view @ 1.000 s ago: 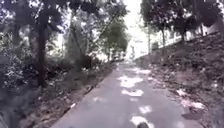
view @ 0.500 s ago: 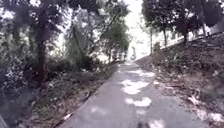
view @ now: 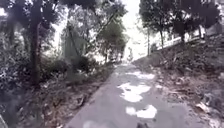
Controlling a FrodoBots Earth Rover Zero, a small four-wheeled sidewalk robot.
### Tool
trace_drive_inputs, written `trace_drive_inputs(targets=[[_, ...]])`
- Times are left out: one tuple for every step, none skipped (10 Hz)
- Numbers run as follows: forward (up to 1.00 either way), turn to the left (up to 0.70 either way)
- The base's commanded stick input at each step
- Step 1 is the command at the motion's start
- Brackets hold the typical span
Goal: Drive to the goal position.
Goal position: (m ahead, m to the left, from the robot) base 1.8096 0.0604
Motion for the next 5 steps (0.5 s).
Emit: trace_drive_inputs(targets=[[-0.18,0.0],[-0.02,0.0],[0.0,0.0],[0.0,0.0],[0.0,0.0]])
